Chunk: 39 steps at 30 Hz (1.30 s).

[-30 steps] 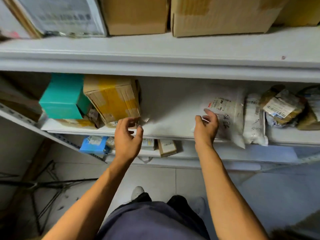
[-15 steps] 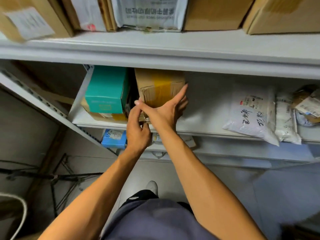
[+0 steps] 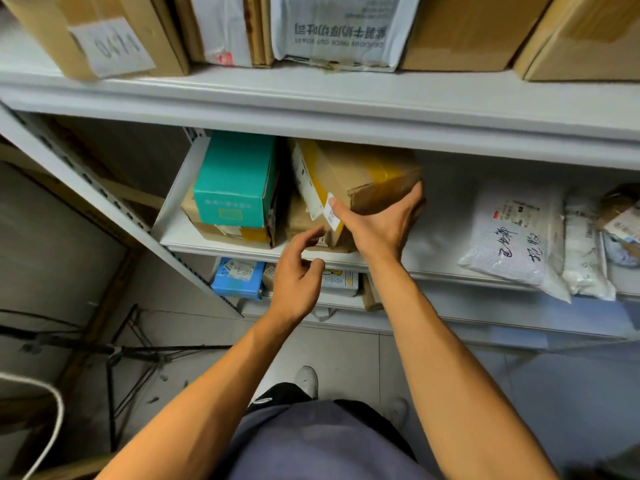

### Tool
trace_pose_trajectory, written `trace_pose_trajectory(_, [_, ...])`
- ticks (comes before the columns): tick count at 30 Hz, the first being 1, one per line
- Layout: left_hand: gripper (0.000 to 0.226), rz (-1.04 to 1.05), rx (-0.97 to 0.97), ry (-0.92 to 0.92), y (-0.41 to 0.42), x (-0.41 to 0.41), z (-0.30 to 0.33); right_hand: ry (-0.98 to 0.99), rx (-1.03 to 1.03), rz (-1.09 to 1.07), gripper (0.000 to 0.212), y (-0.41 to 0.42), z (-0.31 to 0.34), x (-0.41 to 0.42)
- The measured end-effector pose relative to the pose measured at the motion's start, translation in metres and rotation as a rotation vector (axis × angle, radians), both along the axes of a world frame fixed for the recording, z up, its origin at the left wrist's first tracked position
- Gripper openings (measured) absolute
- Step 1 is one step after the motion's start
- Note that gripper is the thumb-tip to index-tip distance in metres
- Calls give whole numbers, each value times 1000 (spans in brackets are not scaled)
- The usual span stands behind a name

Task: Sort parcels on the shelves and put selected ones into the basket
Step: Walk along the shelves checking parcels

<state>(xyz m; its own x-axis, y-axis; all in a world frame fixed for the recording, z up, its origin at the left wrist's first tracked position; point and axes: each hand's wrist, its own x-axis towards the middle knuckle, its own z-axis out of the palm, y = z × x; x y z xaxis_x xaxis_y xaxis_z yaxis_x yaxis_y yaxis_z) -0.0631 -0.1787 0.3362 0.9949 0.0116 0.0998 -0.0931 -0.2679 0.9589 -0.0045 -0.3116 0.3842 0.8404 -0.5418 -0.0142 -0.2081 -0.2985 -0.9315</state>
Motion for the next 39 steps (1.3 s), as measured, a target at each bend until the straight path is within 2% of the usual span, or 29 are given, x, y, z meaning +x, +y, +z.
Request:
trace_pose_trajectory(2, [41, 32, -96, 164, 1, 4, -1, -19, 55, 17, 146, -13, -4, -12])
trace_pose_trajectory(4, [36, 12, -304, 398, -1, 11, 0, -38, 132, 20, 145, -27, -7, -27])
trace_pose_trajectory(6, [50, -48, -520, 587, -9, 16, 1, -74, 270, 22, 141, -40, -8, -42])
trace_pose_trajectory(8, [60, -152, -689, 690, -23, 17, -2, -139, 473, 1, 127, -51, -9, -57])
trace_pose_trajectory(10, [76, -285, -887, 737, -42, 16, -9, -157, 661, -97, 107, -61, -9, -70])
trace_pose_trajectory(12, [96, -411, -1061, 767, -61, 14, -9, -70, 783, -228, 89, -68, -13, -85])
trace_pose_trajectory(13, [102, -427, -1076, 773, -70, 15, -5, -16, 832, -266, 79, -72, -17, -92])
trace_pose_trajectory(15, [92, -389, -1011, 795, -90, 13, -1, 60, 912, -315, 73, -80, -26, -110])
trace_pose_trajectory(17, [66, -347, -970, 859, -110, 3, -5, 94, 952, -351, 85, -89, -32, -131])
trace_pose_trajectory(19, [54, -313, -955, 926, -126, -10, -12, 114, 951, -387, 100, -101, -40, -157])
trace_pose_trajectory(22, [48, -277, -934, 989, -140, -23, -17, 84, 1071, -418, 126, -132, -50, -197])
trace_pose_trajectory(26, [45, -371, -906, 980, -146, -27, -17, -8, 1167, -376, 132, -177, -55, -219])
trace_pose_trajectory(28, [54, -418, -907, 984, -150, -33, -15, 8, 1129, -355, 127, -205, -52, -214])
trace_pose_trajectory(30, [65, -489, -863, 984, -158, -39, -14, 107, 1001, -268, 110, -229, -41, -205])
trace_pose_trajectory(32, [61, -555, -740, 965, -169, -46, -12, 174, 845, -136, 77, -247, -25, -201])
trace_pose_trajectory(34, [66, -623, -596, 940, -184, -52, -8, 185, 833, -52, 47, -262, -20, -205])
trace_pose_trajectory(36, [87, -698, -482, 898, -205, -58, -3, 142, 917, -65, 41, -274, -21, -221])
trace_pose_trajectory(37, [90, -726, -442, 881, -218, -59, -2, 115, 948, -96, 43, -281, -24, -231])
trace_pose_trajectory(39, [80, -794, -376, 856, -241, -65, -1, 48, 987, -175, 49, -293, -33, -252])
